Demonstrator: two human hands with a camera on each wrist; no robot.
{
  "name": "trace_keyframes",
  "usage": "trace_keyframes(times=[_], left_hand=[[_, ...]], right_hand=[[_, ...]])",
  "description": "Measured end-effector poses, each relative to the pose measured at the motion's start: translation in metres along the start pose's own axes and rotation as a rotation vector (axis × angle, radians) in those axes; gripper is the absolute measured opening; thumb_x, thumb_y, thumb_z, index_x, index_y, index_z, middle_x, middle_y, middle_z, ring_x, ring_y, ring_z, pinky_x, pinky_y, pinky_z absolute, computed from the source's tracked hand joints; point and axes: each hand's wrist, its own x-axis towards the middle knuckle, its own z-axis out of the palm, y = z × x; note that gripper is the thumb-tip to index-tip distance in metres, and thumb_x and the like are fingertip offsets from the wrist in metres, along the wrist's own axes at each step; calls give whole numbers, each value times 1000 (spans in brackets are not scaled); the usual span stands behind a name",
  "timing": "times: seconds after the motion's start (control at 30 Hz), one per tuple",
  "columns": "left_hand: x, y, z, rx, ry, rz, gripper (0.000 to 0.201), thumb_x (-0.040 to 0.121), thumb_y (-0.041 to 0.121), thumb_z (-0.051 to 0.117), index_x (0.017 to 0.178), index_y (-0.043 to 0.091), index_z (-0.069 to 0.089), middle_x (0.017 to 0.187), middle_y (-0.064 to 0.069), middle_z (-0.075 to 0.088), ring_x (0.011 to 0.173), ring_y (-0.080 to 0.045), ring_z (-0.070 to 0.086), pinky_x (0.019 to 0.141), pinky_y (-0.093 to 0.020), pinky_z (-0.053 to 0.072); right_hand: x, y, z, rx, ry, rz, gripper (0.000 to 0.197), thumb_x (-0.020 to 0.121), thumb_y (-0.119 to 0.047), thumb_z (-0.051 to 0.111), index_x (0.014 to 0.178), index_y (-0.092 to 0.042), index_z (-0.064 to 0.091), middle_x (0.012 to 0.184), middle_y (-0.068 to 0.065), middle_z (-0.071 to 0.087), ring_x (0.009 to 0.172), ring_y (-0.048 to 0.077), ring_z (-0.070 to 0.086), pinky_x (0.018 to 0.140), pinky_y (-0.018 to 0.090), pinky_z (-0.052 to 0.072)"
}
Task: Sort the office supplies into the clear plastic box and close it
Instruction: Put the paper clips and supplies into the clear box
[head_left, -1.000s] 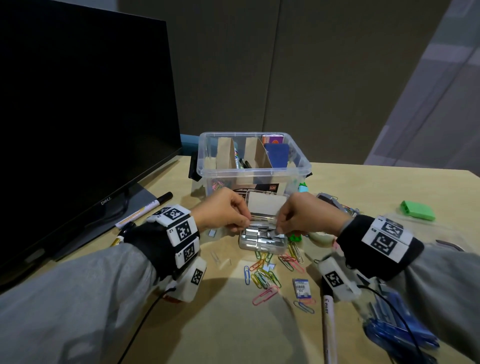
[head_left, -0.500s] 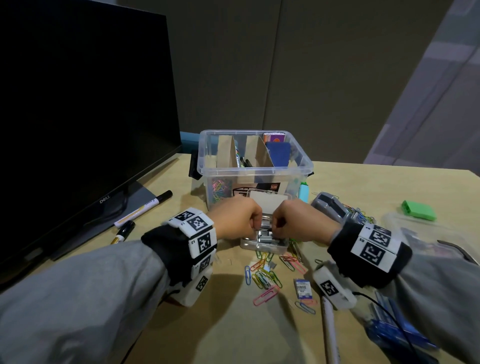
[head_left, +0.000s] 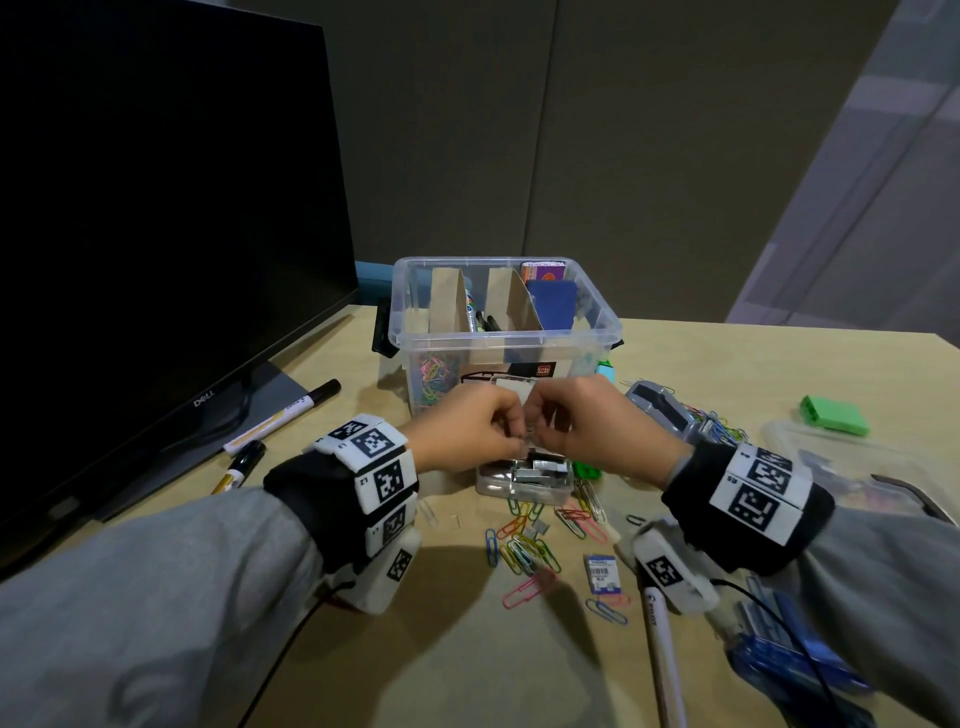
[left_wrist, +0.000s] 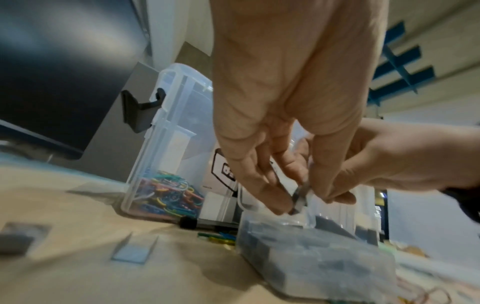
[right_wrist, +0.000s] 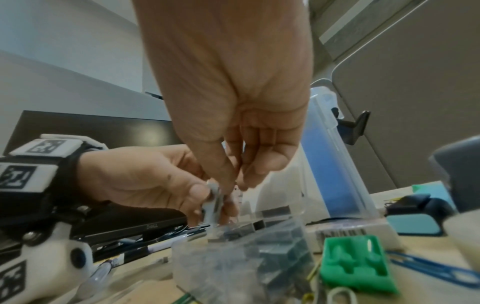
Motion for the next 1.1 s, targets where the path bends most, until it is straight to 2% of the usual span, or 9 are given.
trace_keyframes(times=[0.1,0.2,0.3,0.4,0.5,0.63,0.77,0.9,1.1], left_hand=[[0,-4,0,-246,12,-81,14,84,8,73,86,15,61,76,0,66,69,-11,63,70,-30,56],[-1,-4,1,-520,-44,-152,18,89,0,65,103,7,57,77,-6,68,64,-12,61,68,-28,52],[-2,-4,-1,-596,-104,-203,35,91,-5,58,122,8,47,96,-15,70,62,-8,62,64,-24,50],[-3,-6,-3,-618,-148,-225,42,92,-8,56,128,10,43,91,-12,71,62,-9,60,63,-24,48],[-5,-5,-4,-624,-149,-222,45,88,-12,57,127,9,45,78,-6,68,65,-13,62,68,-28,51],[-6,-6,-8,-614,-101,-217,45,84,-13,62,124,4,51,89,-11,68,85,-21,67,85,-34,55],[-7,-7,-8,-607,-72,-216,40,84,-12,63,121,1,54,99,-18,68,83,-20,66,77,-29,56],[-6,-10,-8,-643,-48,-210,32,85,-10,63,114,-1,56,84,-11,70,73,-15,69,69,-23,58],[-8,-12,-9,-560,-41,-193,30,83,-9,67,111,-1,62,86,-11,71,78,-17,70,76,-27,59]], right_hand=[[-2,-2,1,-19,51,-66,11,82,-10,70,90,-15,64,83,-5,63,71,7,56,67,28,53],[-5,-5,3,-107,58,-172,16,83,-12,70,98,-15,64,89,-3,61,72,10,54,65,31,51],[-7,-8,4,-198,32,-188,21,86,-21,69,107,-17,67,94,-1,61,79,15,59,68,36,53],[-7,-11,2,-221,8,-194,20,88,-24,68,107,-16,68,96,-1,62,82,13,59,72,35,55],[-7,-12,2,-255,23,-199,26,87,-23,70,111,-15,65,95,1,61,79,16,60,68,33,53],[-6,-9,3,-271,20,-161,19,88,-26,68,100,-13,63,92,1,59,78,18,57,67,36,53],[-6,-9,4,-201,12,-126,14,86,-23,70,91,-13,63,87,1,63,74,16,57,68,33,52],[-5,-9,4,-117,-2,-88,8,86,-18,70,93,-14,67,85,-2,67,70,8,56,67,20,48],[-1,-8,5,-42,-42,0,10,86,-19,71,94,-15,72,84,-2,70,67,5,57,65,10,45]])
